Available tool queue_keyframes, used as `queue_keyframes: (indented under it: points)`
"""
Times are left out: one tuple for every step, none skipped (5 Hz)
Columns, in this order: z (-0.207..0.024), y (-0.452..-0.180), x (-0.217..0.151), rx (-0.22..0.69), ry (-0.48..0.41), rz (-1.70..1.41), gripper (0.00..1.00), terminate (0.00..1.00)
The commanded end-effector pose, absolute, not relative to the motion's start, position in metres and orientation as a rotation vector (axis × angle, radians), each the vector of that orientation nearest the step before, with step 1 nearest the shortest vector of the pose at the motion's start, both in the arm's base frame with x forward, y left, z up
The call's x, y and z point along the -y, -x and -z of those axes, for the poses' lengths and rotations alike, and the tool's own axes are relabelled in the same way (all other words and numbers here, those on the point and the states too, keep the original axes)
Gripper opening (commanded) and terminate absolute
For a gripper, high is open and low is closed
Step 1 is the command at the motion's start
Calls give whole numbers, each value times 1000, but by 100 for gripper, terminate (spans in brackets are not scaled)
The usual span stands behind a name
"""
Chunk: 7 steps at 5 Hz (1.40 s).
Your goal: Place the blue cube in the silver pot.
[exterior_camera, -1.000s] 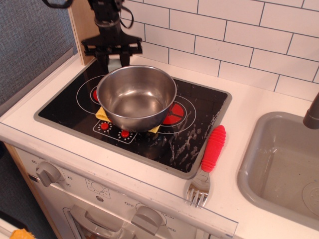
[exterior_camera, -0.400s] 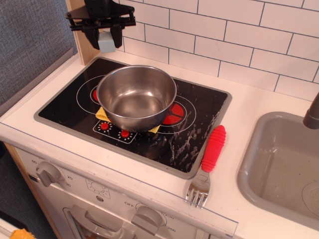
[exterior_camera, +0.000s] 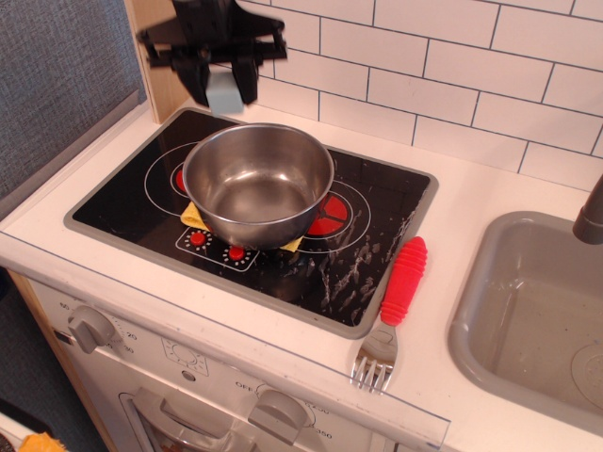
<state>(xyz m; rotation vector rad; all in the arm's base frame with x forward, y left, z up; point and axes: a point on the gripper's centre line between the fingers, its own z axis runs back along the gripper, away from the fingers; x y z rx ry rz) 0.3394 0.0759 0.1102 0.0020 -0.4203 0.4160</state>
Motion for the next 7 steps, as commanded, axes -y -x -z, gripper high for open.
queue_keyframes:
  points:
    - [-93, -331, -50, 400, 8, -391, 0, 0]
    - [-68, -334, -50, 374, 12, -405, 0, 0]
    - [-50, -338, -49, 352, -17, -405, 0, 0]
    - [-41, -341, -49, 338, -29, -407, 0, 0]
    - [-39, -341, -48, 316, -26, -420, 100, 0]
    - [-43, -342, -50, 324, -32, -427, 100, 0]
    - [-52, -346, -53, 342, -13, -430, 100, 0]
